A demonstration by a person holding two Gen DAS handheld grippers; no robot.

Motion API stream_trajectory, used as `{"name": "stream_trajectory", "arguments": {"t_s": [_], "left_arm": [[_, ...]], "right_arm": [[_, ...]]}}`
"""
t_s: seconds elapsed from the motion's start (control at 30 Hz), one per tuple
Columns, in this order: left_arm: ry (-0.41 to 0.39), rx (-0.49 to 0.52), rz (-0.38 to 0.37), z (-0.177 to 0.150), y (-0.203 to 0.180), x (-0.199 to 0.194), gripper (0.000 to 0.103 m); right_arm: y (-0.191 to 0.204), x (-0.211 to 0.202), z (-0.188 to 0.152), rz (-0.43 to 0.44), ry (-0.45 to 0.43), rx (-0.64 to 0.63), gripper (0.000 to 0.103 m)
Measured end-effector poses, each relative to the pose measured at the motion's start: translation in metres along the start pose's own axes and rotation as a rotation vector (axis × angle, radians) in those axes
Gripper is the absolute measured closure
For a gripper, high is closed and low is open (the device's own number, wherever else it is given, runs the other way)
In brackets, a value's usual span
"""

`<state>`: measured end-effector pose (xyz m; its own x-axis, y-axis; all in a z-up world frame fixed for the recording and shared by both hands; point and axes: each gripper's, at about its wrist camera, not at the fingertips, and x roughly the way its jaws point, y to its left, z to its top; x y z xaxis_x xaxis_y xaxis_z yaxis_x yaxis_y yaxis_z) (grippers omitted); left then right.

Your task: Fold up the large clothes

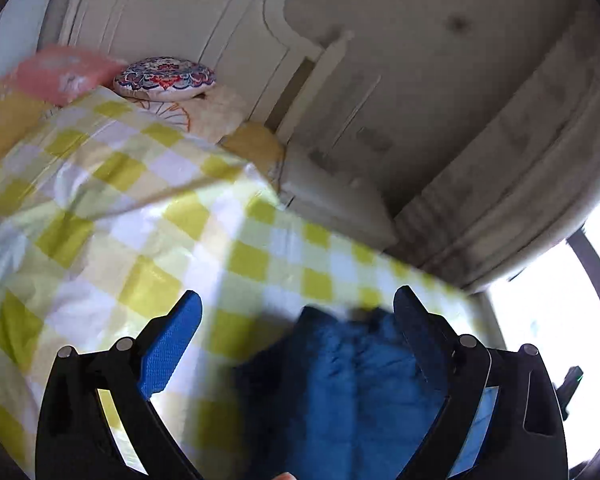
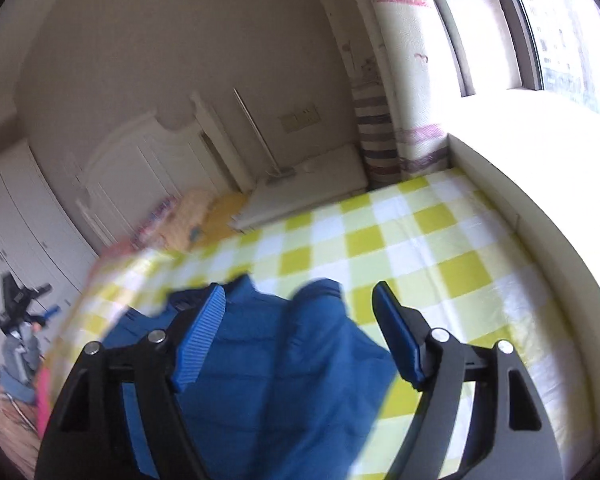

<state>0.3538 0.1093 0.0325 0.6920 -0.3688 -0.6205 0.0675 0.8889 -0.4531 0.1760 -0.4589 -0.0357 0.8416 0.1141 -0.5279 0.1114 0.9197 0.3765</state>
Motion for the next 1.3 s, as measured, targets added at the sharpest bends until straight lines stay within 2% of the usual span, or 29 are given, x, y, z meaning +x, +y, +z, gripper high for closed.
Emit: {"name": "stream_trajectory", "arguments": {"t_s": [0.13,0.2,0.3,0.4,0.63,0.73,0.77,0.83,0.87,0.9,0.93,0.97,1.0,1.07,1.13,1.2,1.3], "left_arm": [[0.161,0.057,-0.037,-0.029,0.002,0.060,0.013],[0.199,0.074,-0.069,-0.038,-0.001,0.077,0.013],[0.230,0.122,-0.109,-0.048,-0.016,0.096,0.013],[0.241,0.180,-0.086,-0.049,-0.028,0.105,0.013],[0.307,0.228,-0.114,-0.046,-0.044,0.136,0.013],[0.329,0.273,-0.062,-0.047,-0.055,0.152,0.013],[0.352,0.286,-0.068,-0.050,-0.057,0.159,0.013],[0.346,0.322,-0.062,-0.056,-0.060,0.162,0.026],[0.312,0.347,-0.021,-0.059,-0.062,0.160,0.055],[0.287,0.351,0.007,-0.060,-0.062,0.156,0.073],[0.259,0.355,0.007,-0.060,-0.062,0.147,0.082],[0.196,0.375,0.019,-0.061,-0.064,0.128,0.082],[0.150,0.380,0.024,-0.059,-0.064,0.109,0.082],[0.104,0.344,-0.020,-0.048,-0.063,0.073,0.083],[0.083,0.321,-0.050,-0.031,-0.066,0.049,0.083],[0.078,0.296,-0.043,-0.013,-0.073,0.041,0.083],[0.091,0.244,0.010,0.006,-0.077,0.063,0.083]], "right_arm": [[-0.011,0.029,-0.009,-0.004,0.094,-0.042,0.028],[-0.007,0.044,-0.014,-0.016,0.135,-0.094,0.028],[0.000,0.070,-0.019,-0.023,0.209,-0.150,0.028],[0.003,0.090,-0.023,-0.035,0.262,-0.186,0.028],[-0.023,0.125,-0.020,-0.010,0.303,-0.097,0.028],[-0.025,0.134,-0.022,0.005,0.315,-0.079,0.028],[-0.025,0.136,-0.023,0.009,0.317,-0.078,0.028],[-0.024,0.138,-0.023,0.009,0.317,-0.084,0.028],[-0.022,0.137,-0.024,0.009,0.311,-0.097,0.043],[-0.017,0.133,-0.024,0.030,0.295,-0.124,0.074],[-0.008,0.126,-0.024,0.019,0.265,-0.173,0.078],[0.003,0.116,-0.024,-0.007,0.241,-0.223,0.087],[0.015,0.104,-0.023,-0.020,0.216,-0.272,0.090],[0.040,0.070,-0.012,-0.005,0.146,-0.346,0.091],[0.056,0.044,0.010,0.008,0.084,-0.356,0.091],[0.064,0.037,0.033,0.011,0.060,-0.339,0.091],[0.066,0.062,0.056,-0.040,0.083,-0.289,0.091]]}}
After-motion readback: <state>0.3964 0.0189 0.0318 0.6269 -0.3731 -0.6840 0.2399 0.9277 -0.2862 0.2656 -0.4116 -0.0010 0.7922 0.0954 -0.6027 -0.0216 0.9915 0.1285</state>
